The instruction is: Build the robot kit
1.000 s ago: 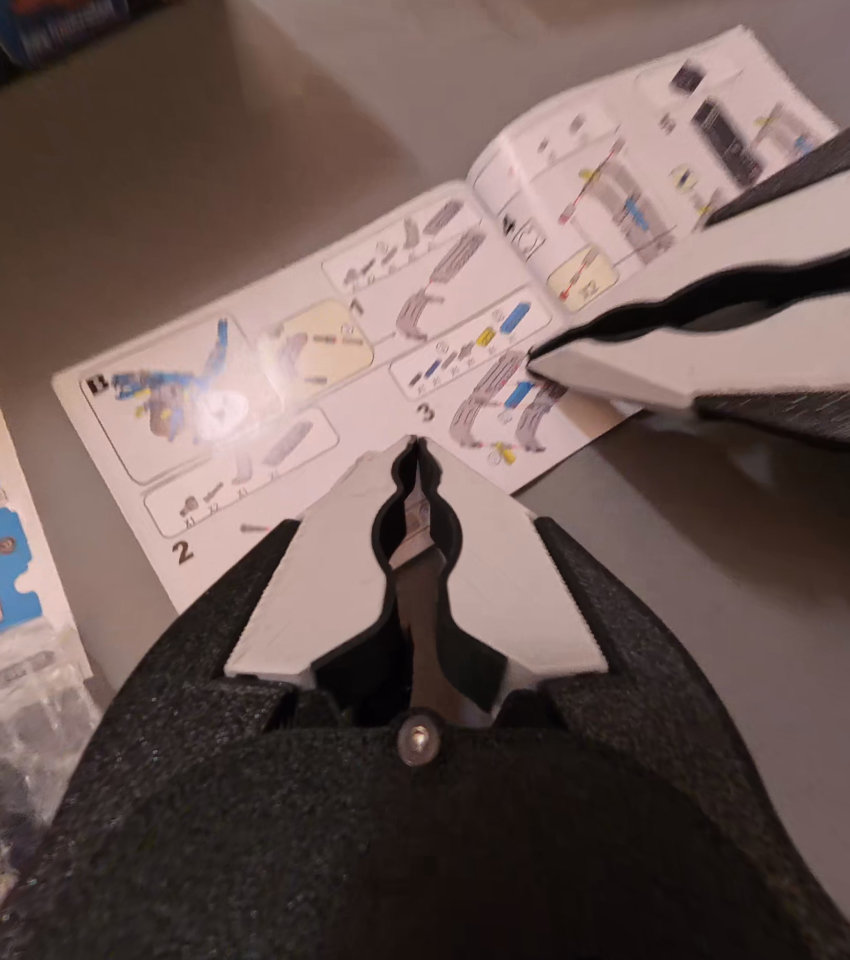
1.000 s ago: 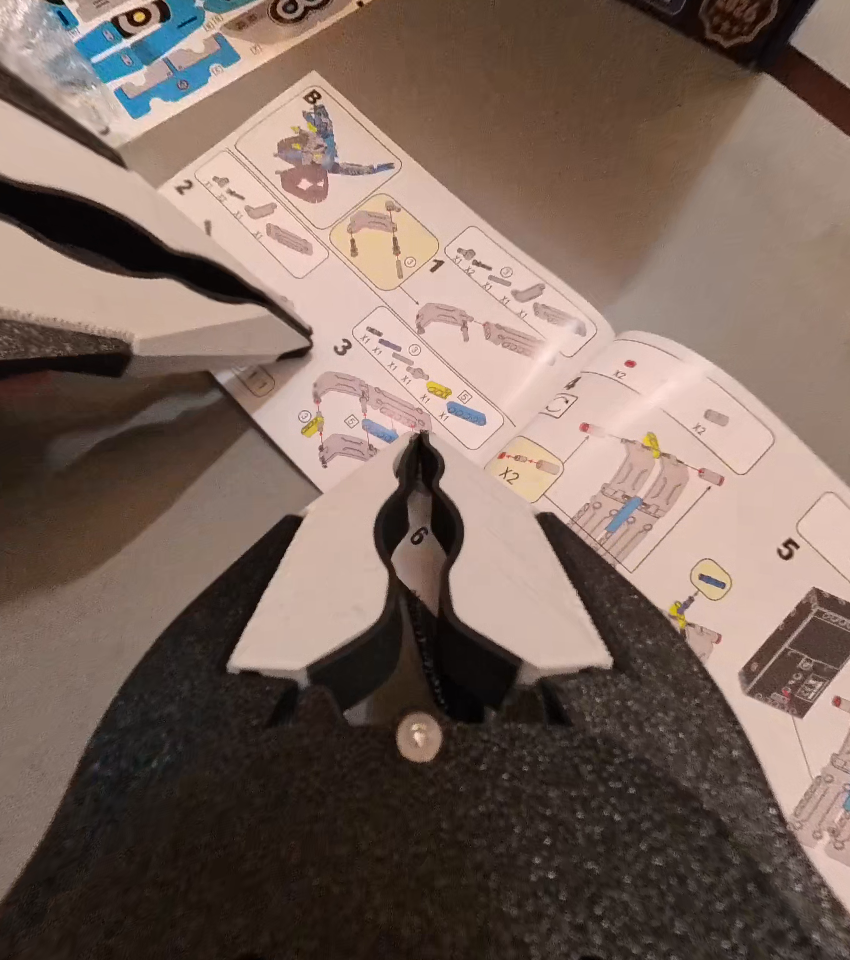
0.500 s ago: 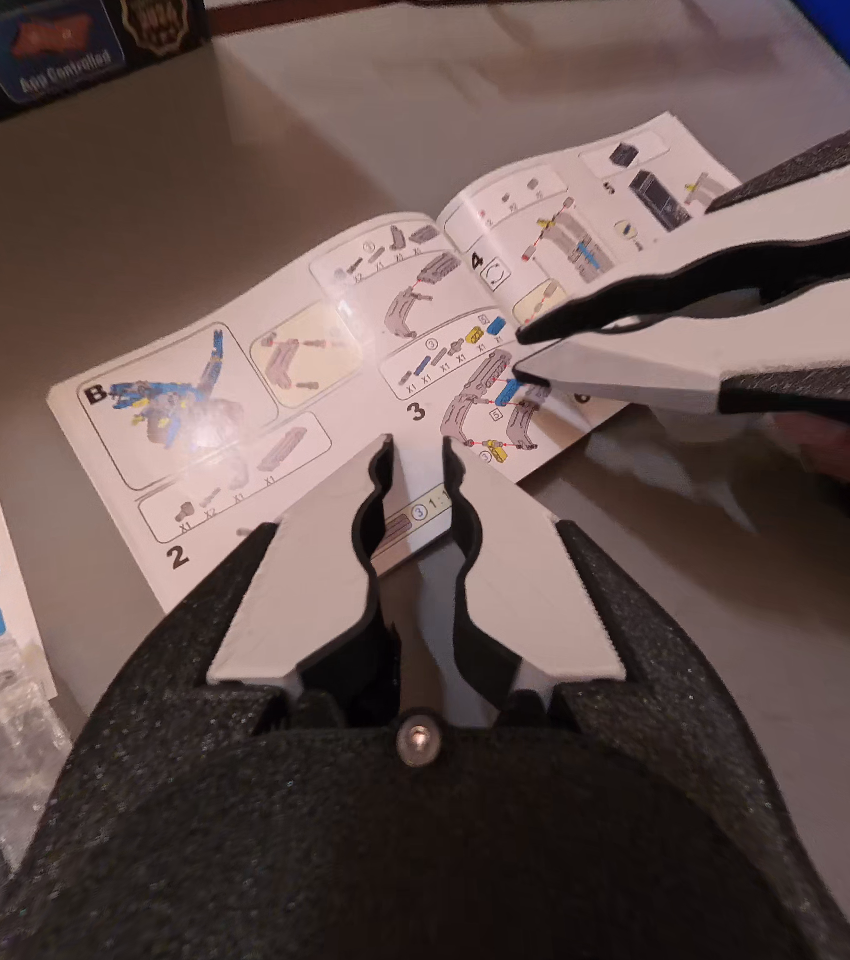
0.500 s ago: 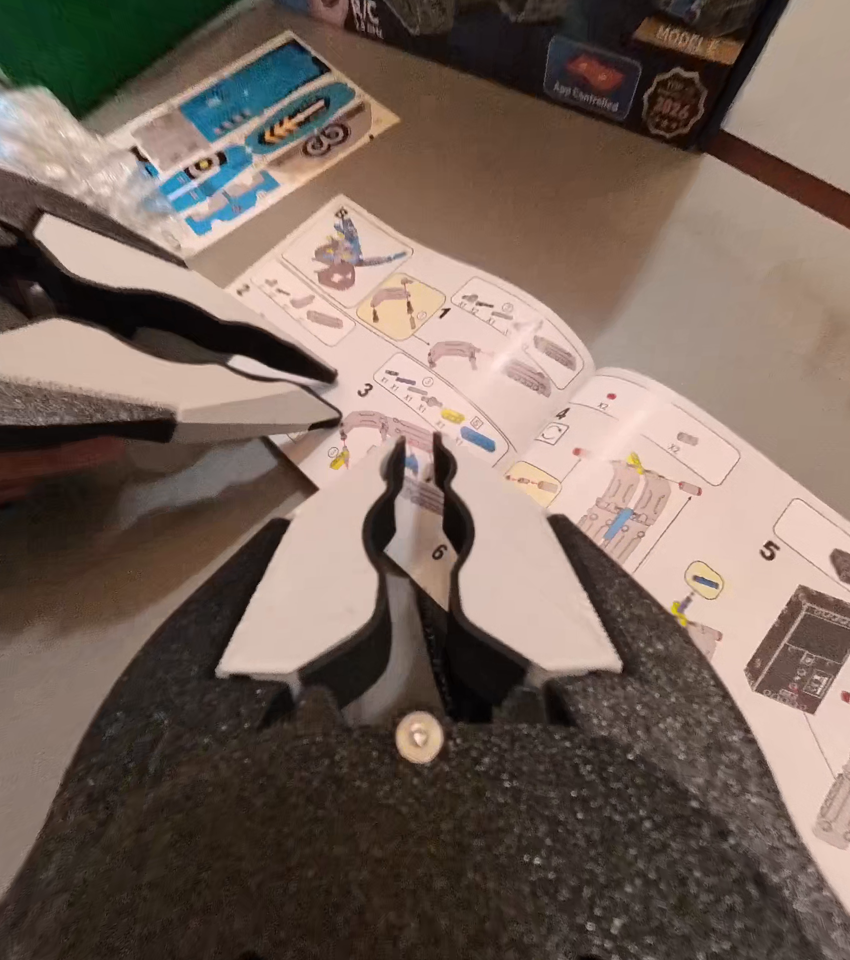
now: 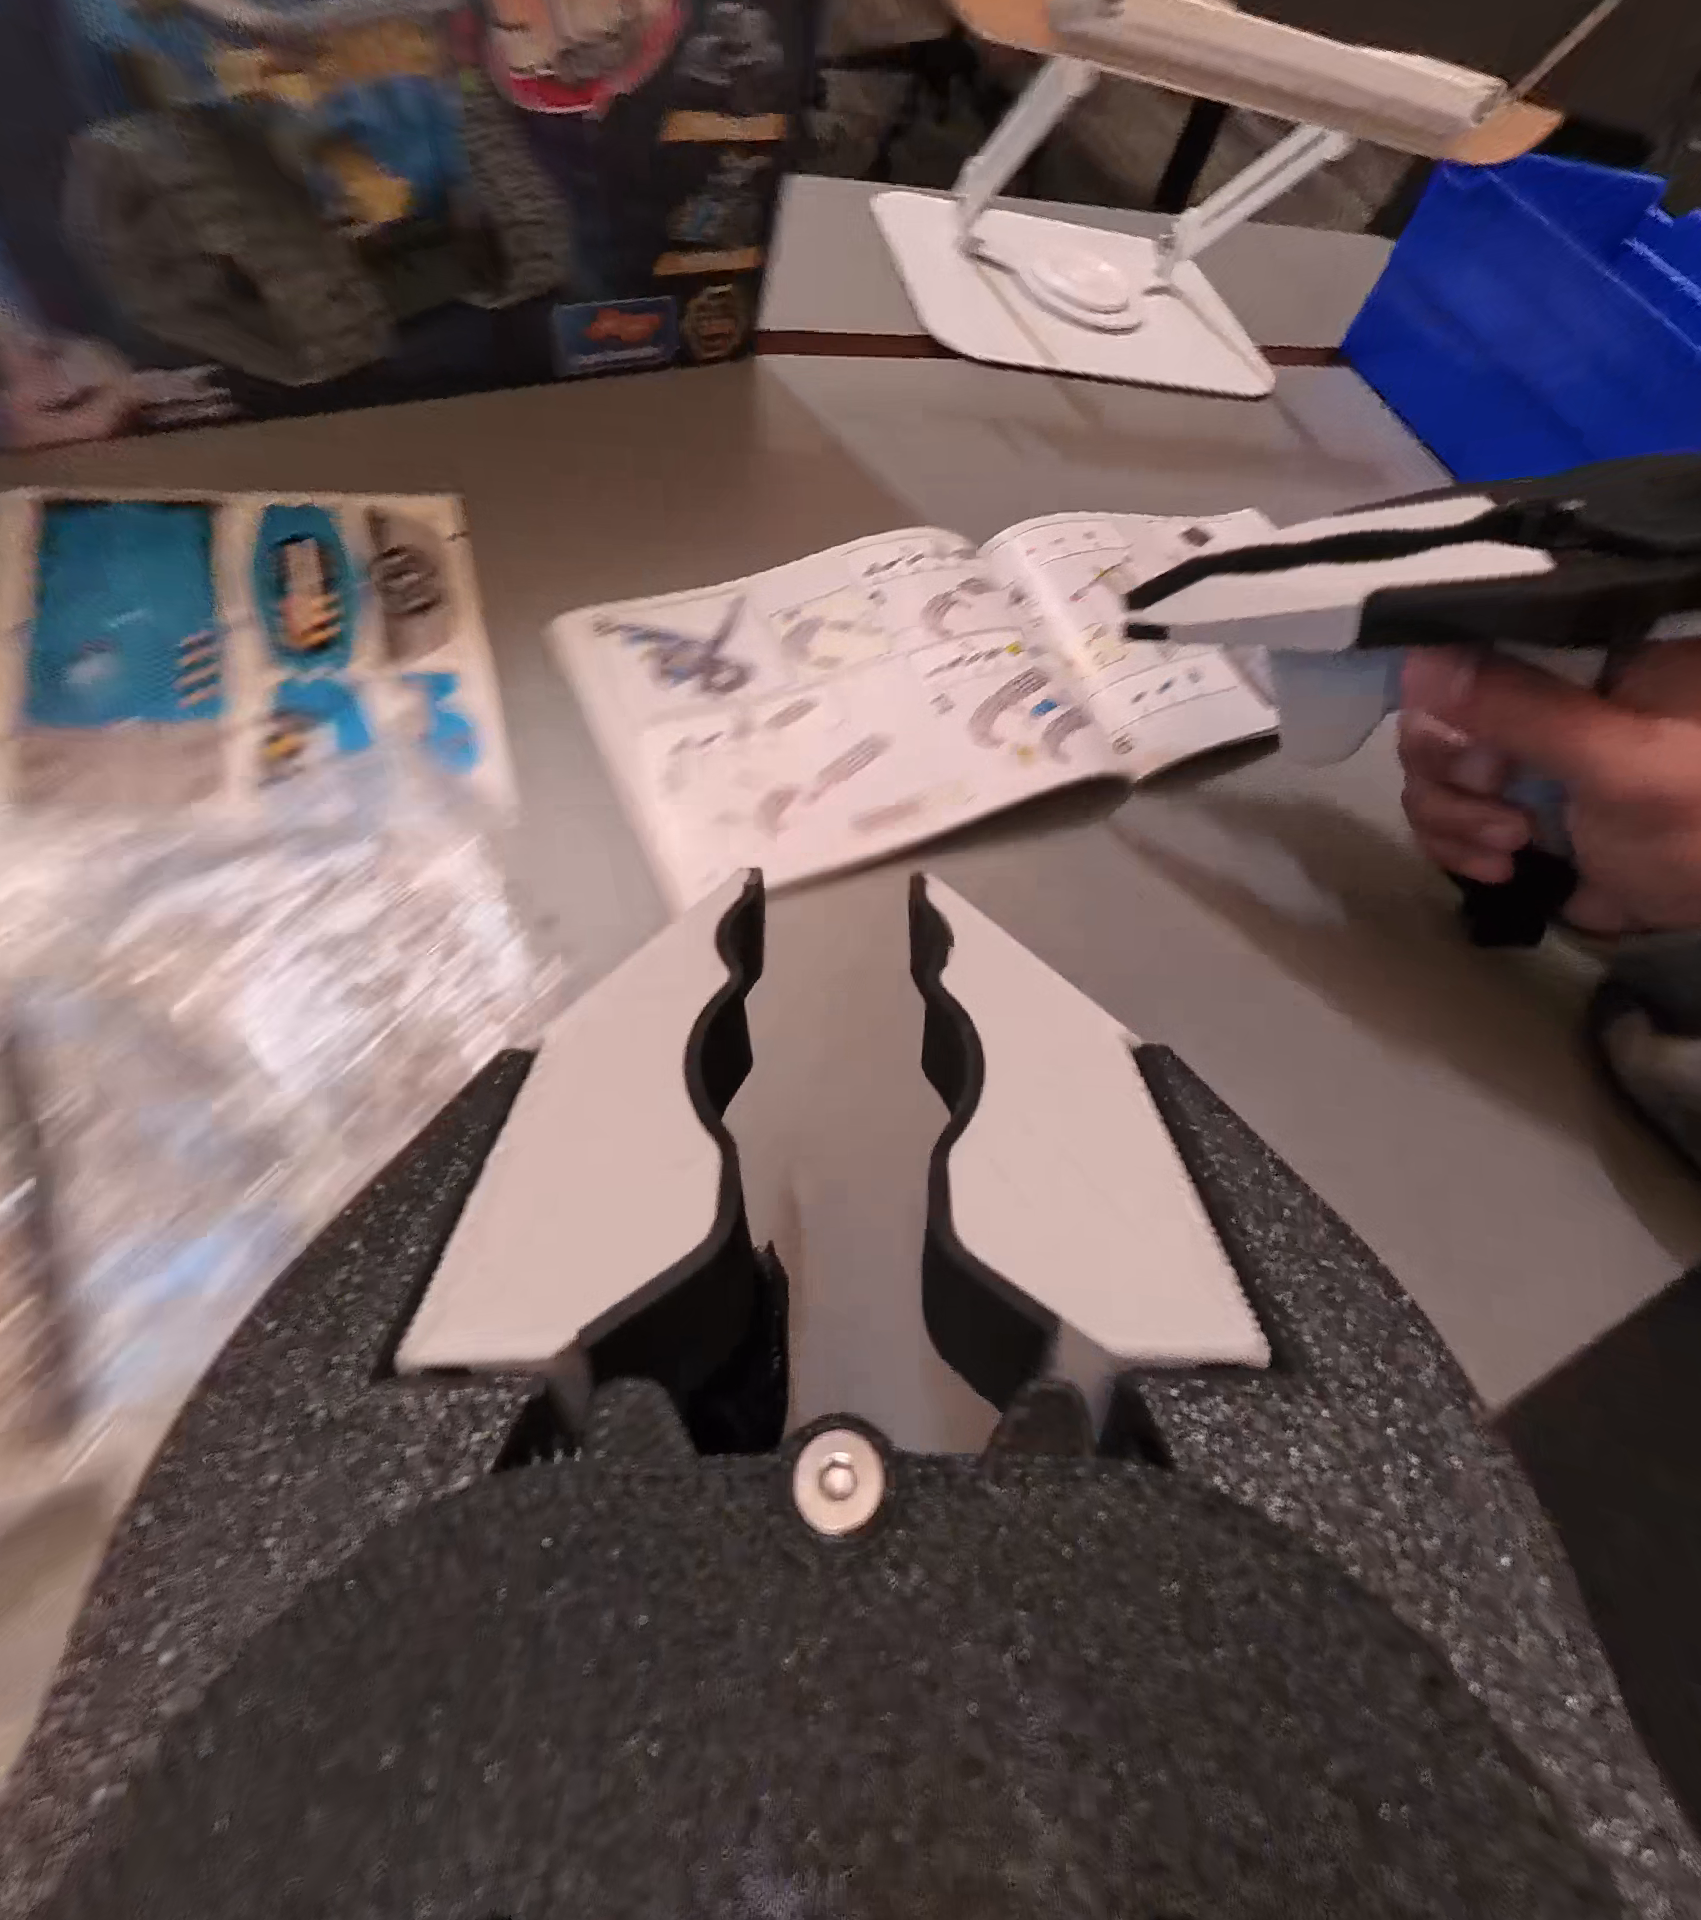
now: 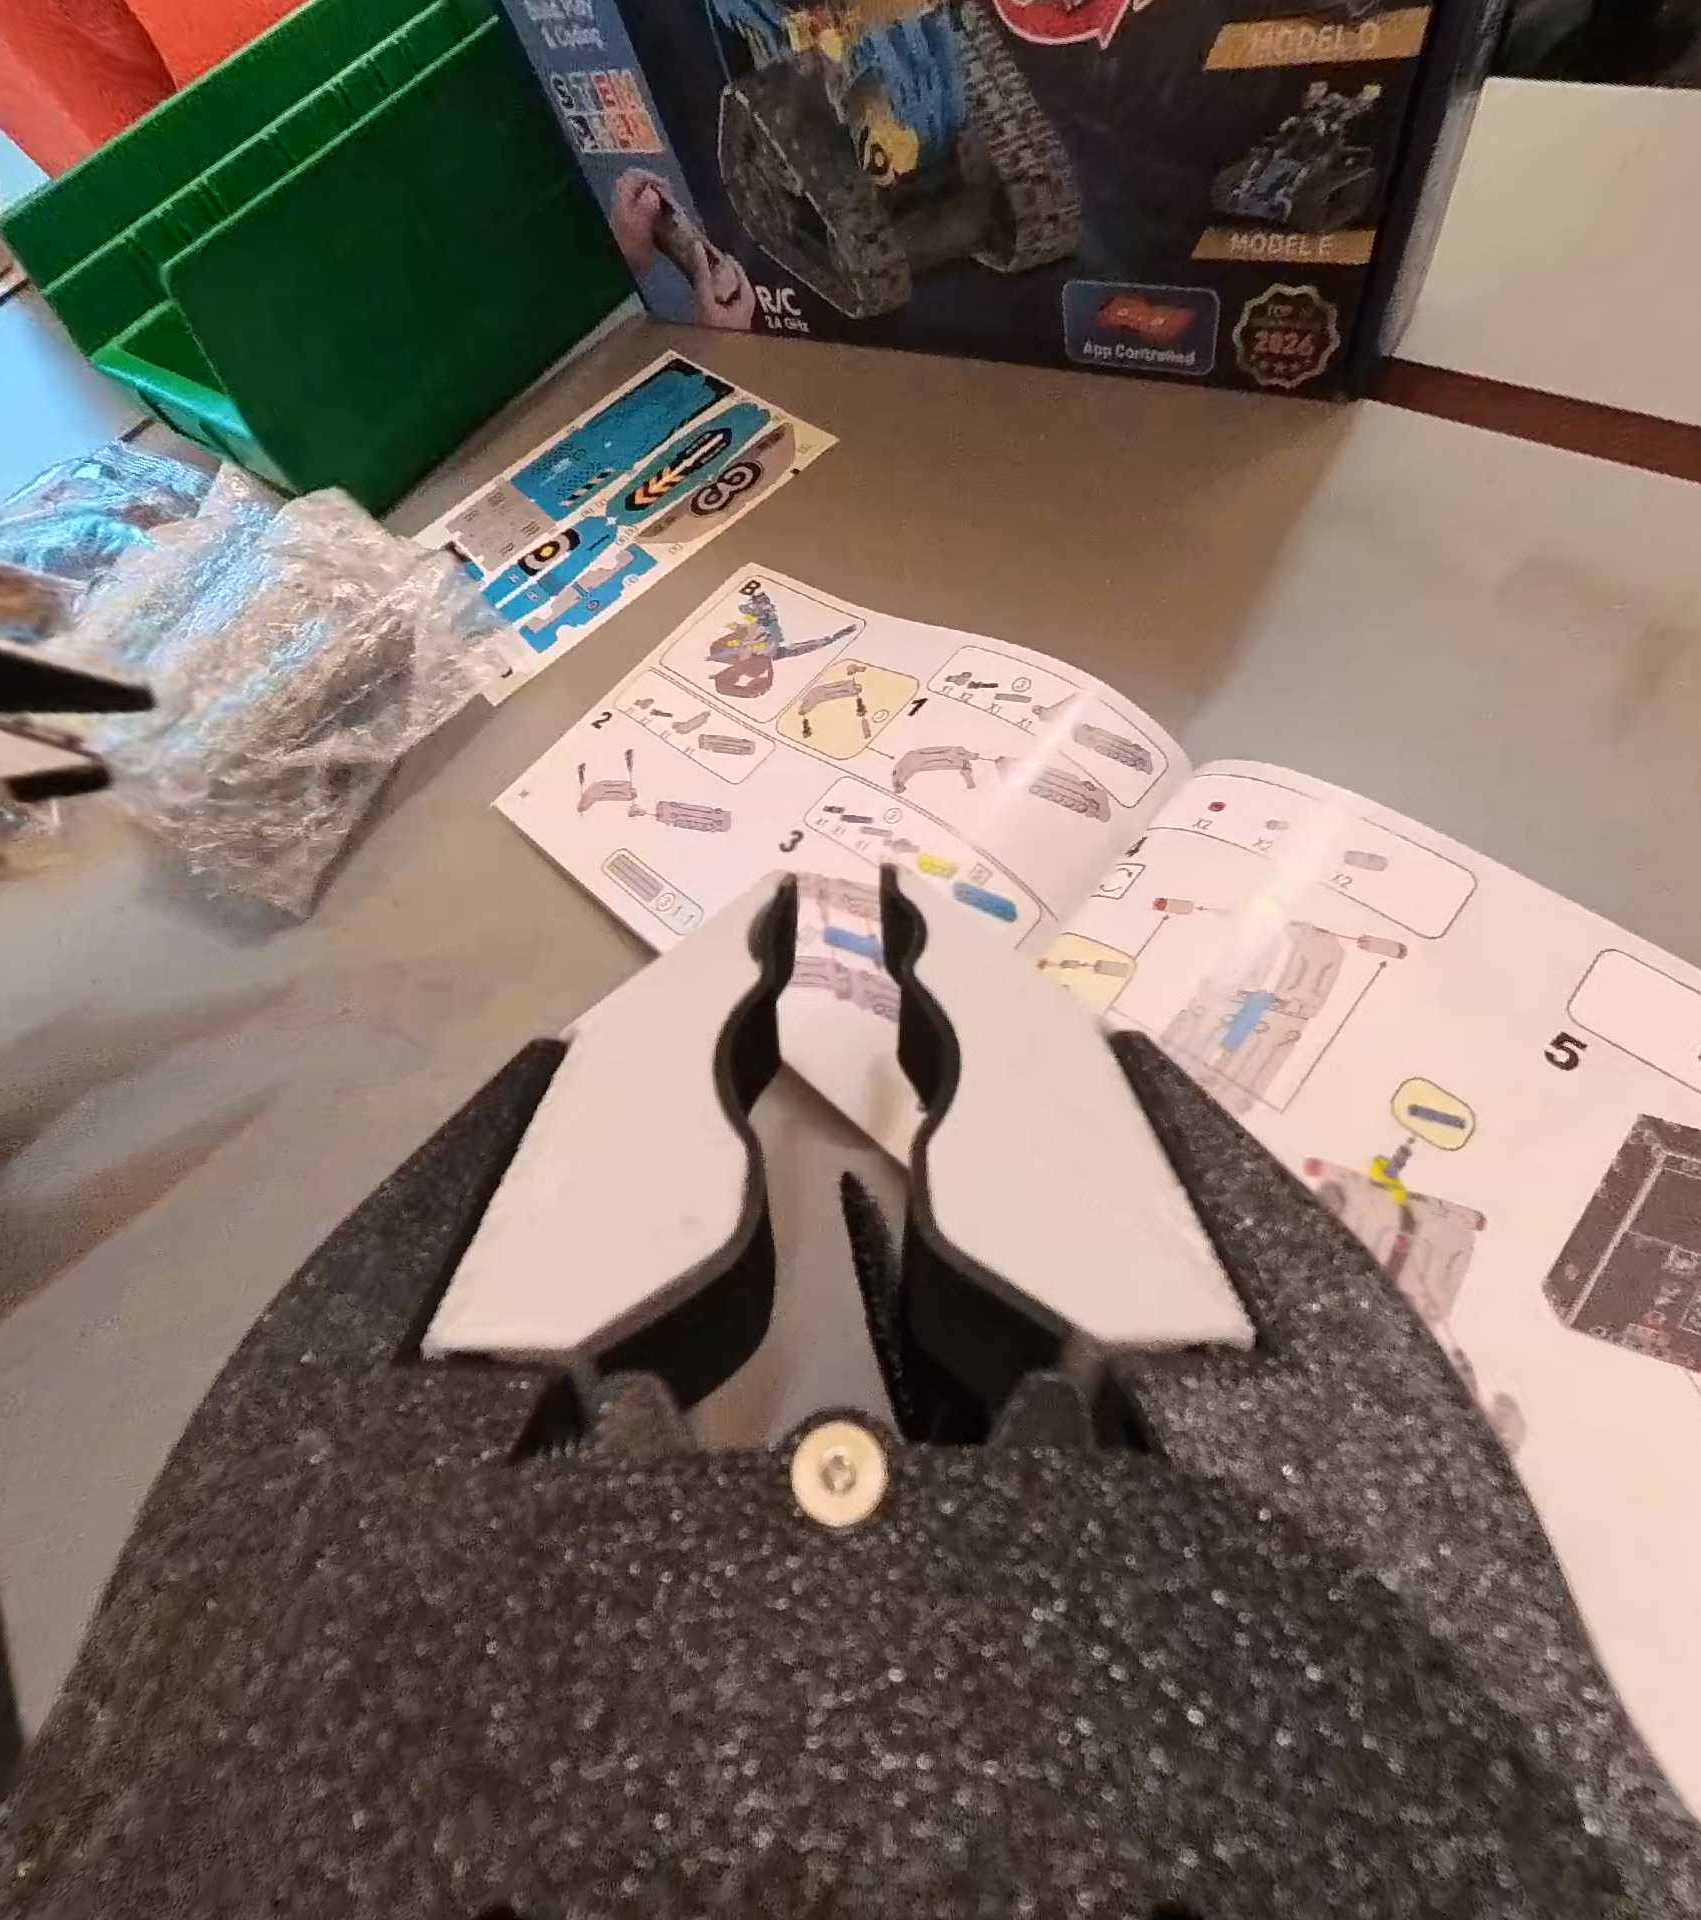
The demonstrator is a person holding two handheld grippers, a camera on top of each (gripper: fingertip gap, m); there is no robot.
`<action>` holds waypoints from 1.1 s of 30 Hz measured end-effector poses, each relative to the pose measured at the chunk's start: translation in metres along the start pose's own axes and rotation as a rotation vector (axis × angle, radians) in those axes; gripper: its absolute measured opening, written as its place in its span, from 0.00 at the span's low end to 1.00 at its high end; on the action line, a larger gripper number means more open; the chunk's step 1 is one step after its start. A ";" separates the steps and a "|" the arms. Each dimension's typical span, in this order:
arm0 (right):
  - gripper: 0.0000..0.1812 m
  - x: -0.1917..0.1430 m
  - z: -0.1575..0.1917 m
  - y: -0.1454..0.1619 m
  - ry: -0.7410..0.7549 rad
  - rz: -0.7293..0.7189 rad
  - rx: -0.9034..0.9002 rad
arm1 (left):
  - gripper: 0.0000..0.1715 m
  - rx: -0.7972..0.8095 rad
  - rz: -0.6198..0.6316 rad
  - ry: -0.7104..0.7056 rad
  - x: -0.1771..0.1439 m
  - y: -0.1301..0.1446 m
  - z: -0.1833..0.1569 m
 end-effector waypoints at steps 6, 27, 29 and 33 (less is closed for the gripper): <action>0.12 0.017 0.047 0.012 -0.073 0.067 0.019 | 0.26 -0.066 0.072 -0.416 -0.144 0.057 0.105; 0.42 0.136 0.212 0.026 -0.192 0.197 -0.213 | 0.07 -0.585 -0.149 -0.218 -0.251 0.161 0.207; 0.41 0.137 0.210 0.025 -0.217 0.196 -0.179 | 0.00 -0.564 -0.173 -0.222 -0.260 0.156 0.211; 0.41 0.136 0.203 0.024 -0.275 0.176 -0.095 | 0.00 -0.462 -0.172 -0.253 -0.291 0.136 0.223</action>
Point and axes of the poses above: each gripper's, where its closed fingertips meet, x out along the fingers, y out of its underside, z = x × y across the jaws, the point moved 9 cm from there along -x, back along the fingers, and after that the axes turned 5 degrees about x, right-handed, at the moved point
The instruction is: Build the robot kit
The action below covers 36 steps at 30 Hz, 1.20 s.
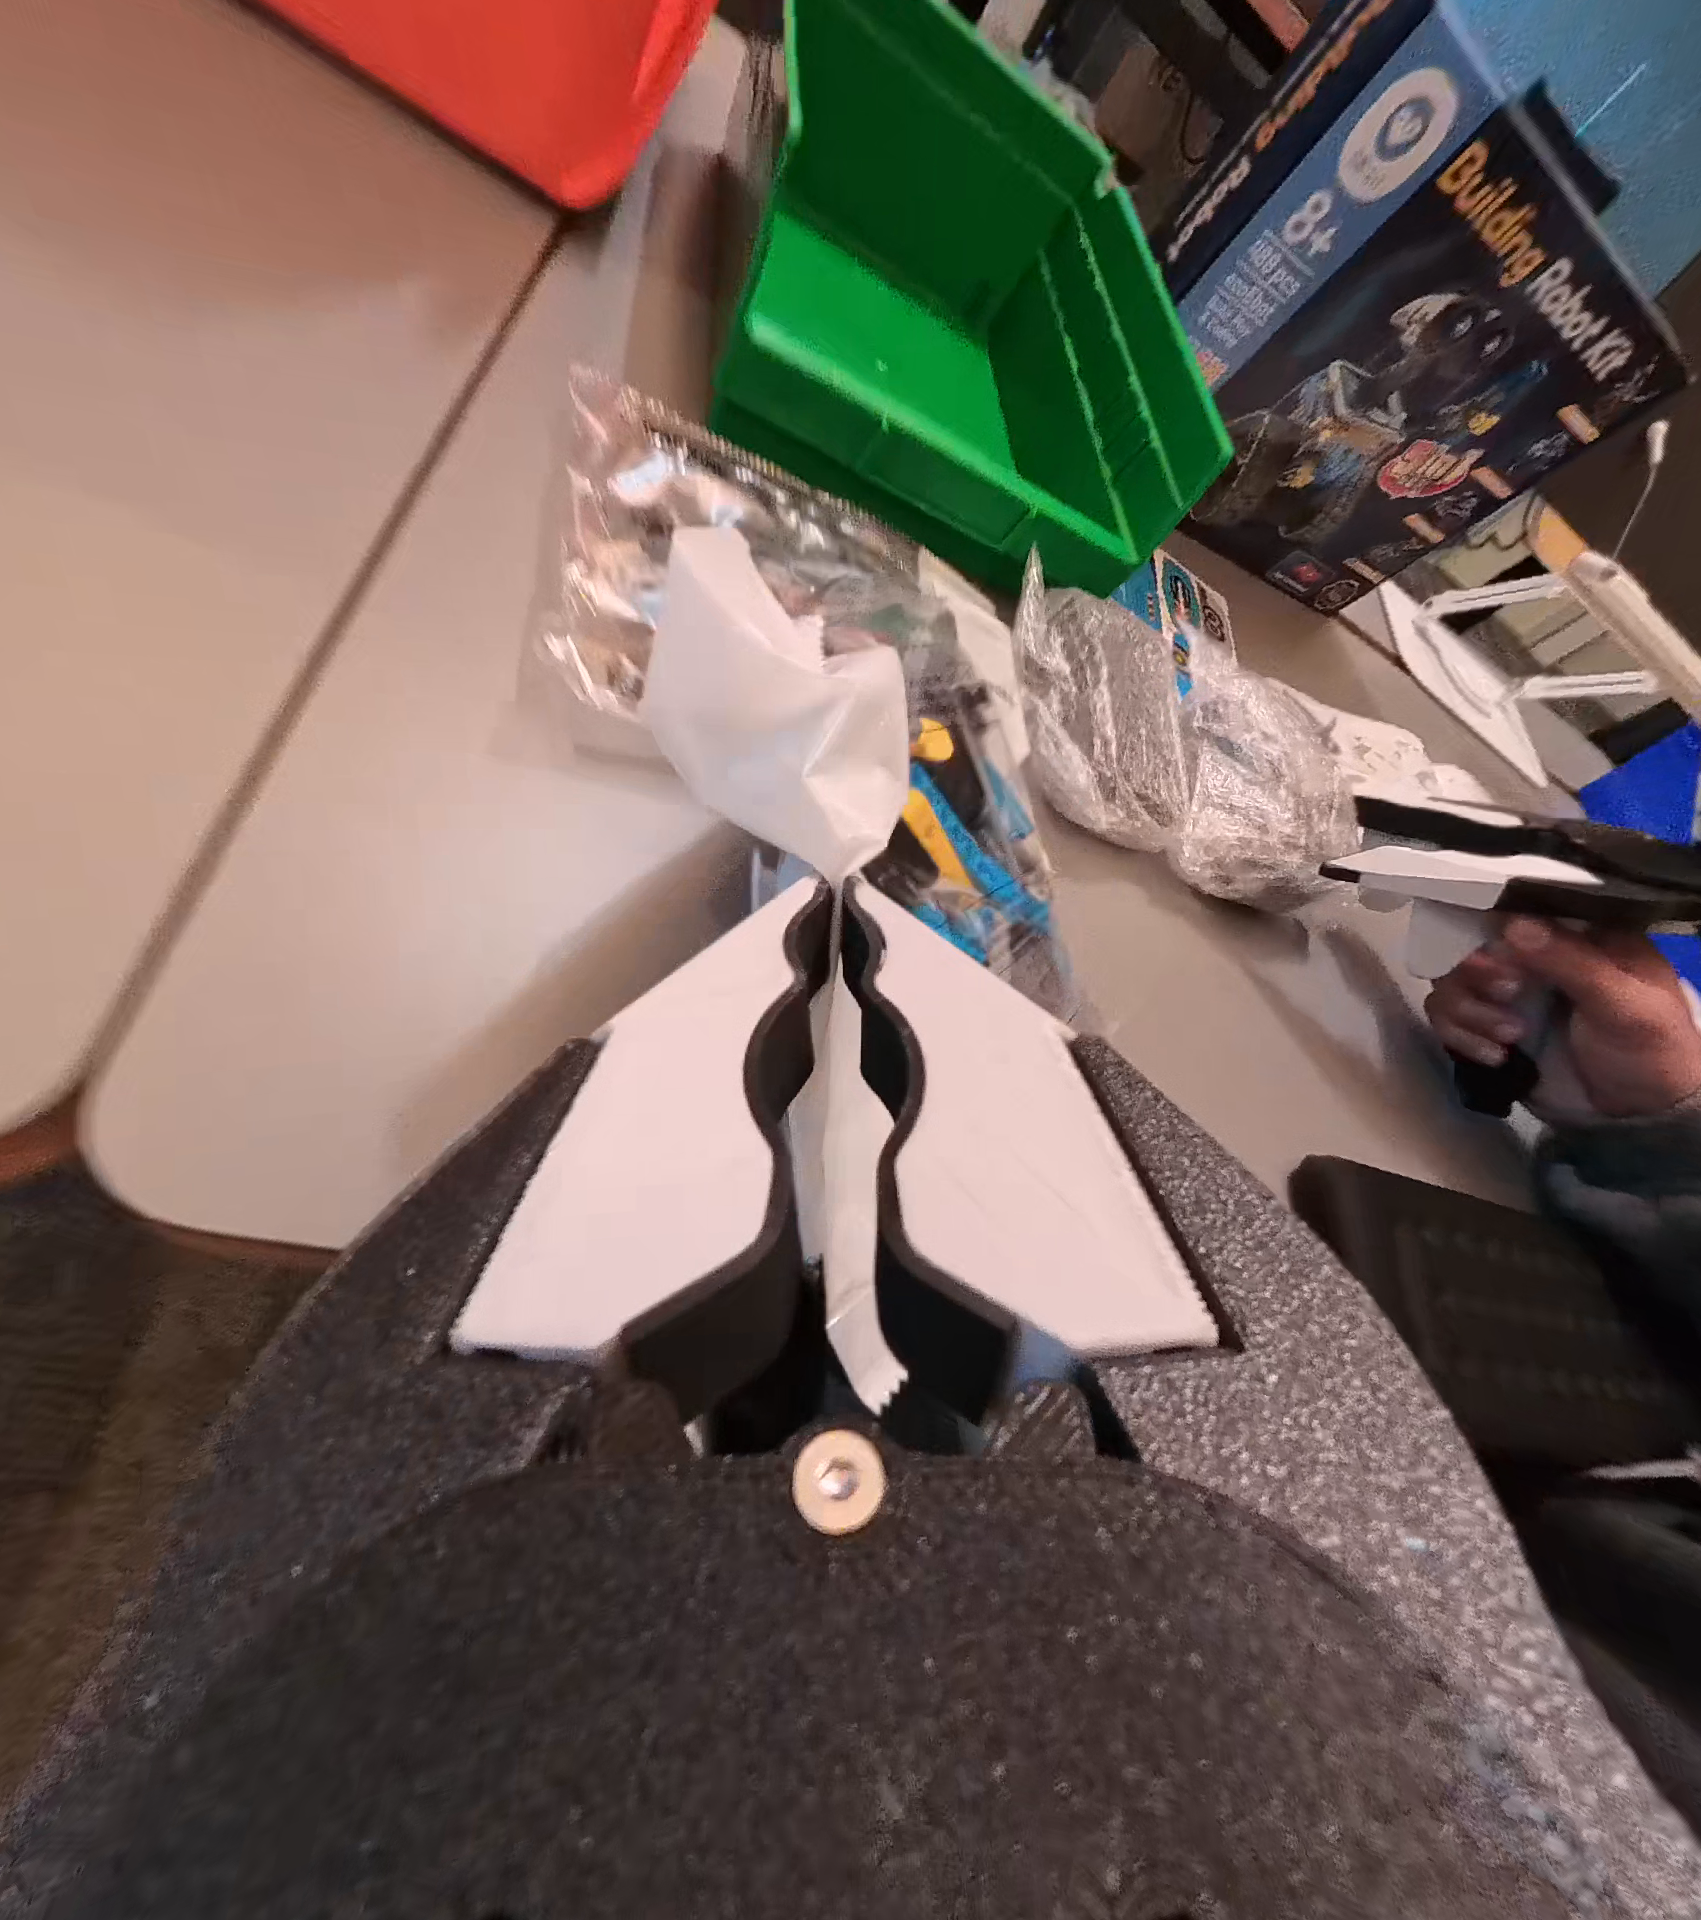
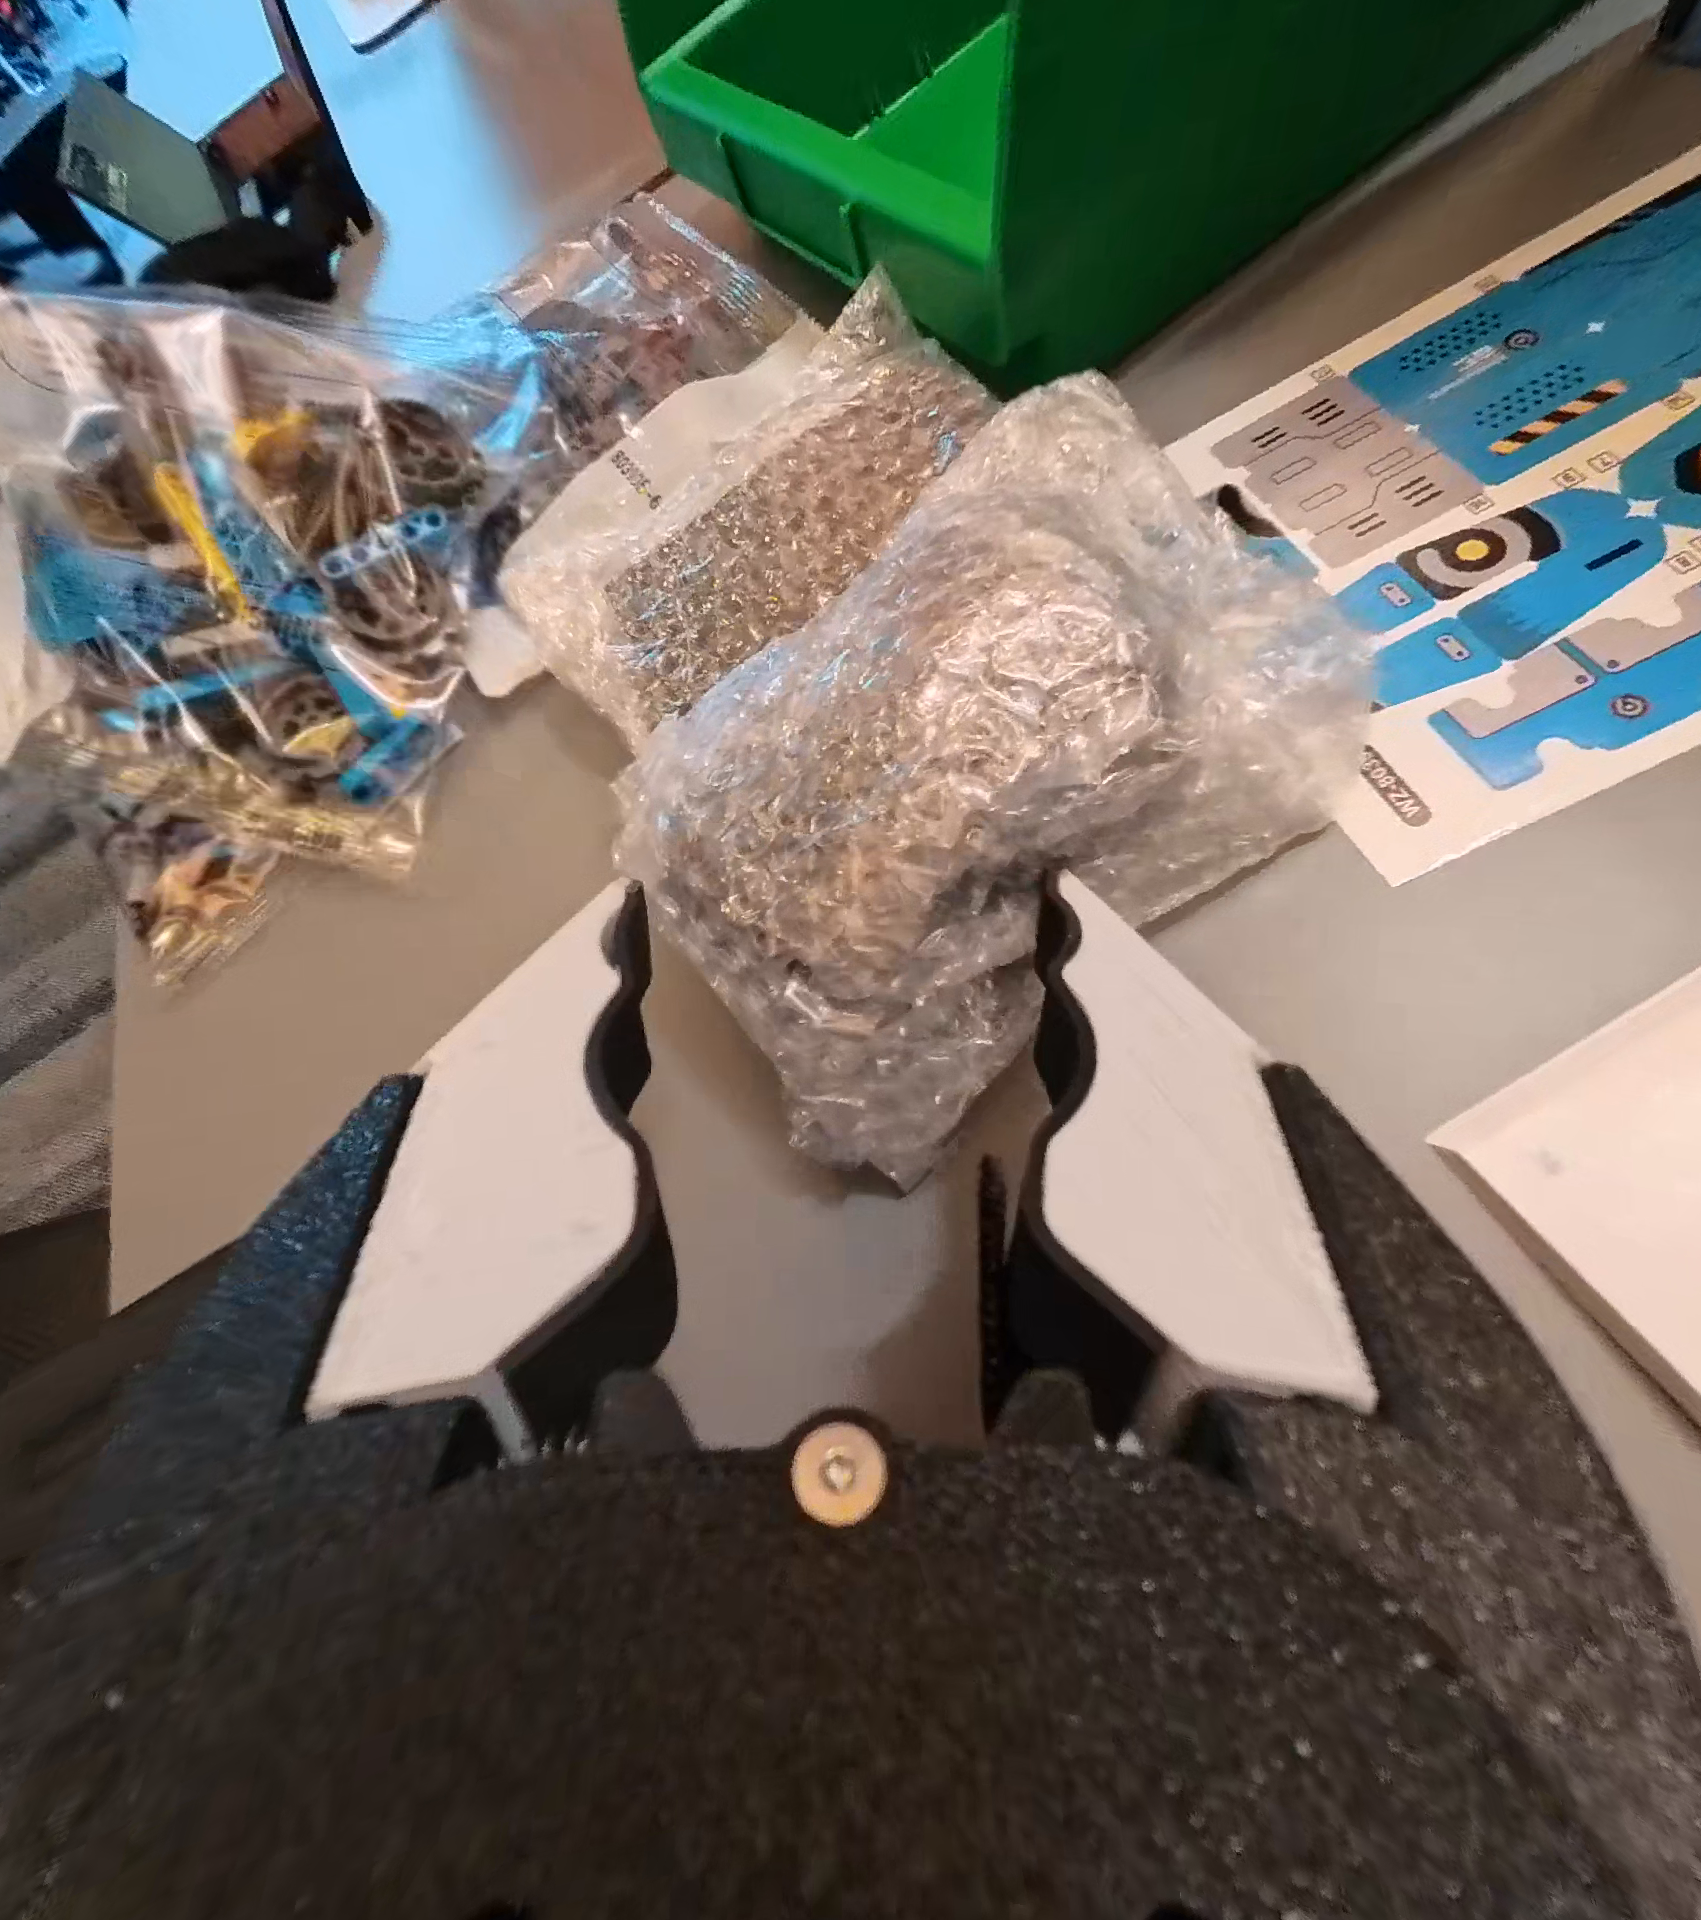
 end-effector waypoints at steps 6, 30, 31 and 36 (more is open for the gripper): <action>0.36 -0.019 -0.012 -0.002 -0.033 -0.041 0.061 | 0.00 0.152 0.067 -0.039 -0.038 -0.053 0.009; 0.30 -0.045 -0.008 -0.006 -0.079 -0.122 0.090 | 0.03 -0.194 0.207 -0.038 -0.046 0.017 0.052; 0.30 -0.045 -0.008 -0.006 -0.085 -0.123 0.101 | 0.04 -0.195 0.207 -0.033 -0.049 0.019 0.052; 0.30 -0.044 -0.009 -0.005 -0.103 -0.120 0.131 | 0.19 -0.220 0.220 -0.065 -0.061 0.024 0.056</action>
Point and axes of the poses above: each gripper's, where its closed fingertips meet, x out along the fingers, y out of its underside, z = x × y across the jaws, the point moved 9 cm from there along -x, back along the fingers, and after that the axes turned 5 degrees about x, right-handed, at the moved point
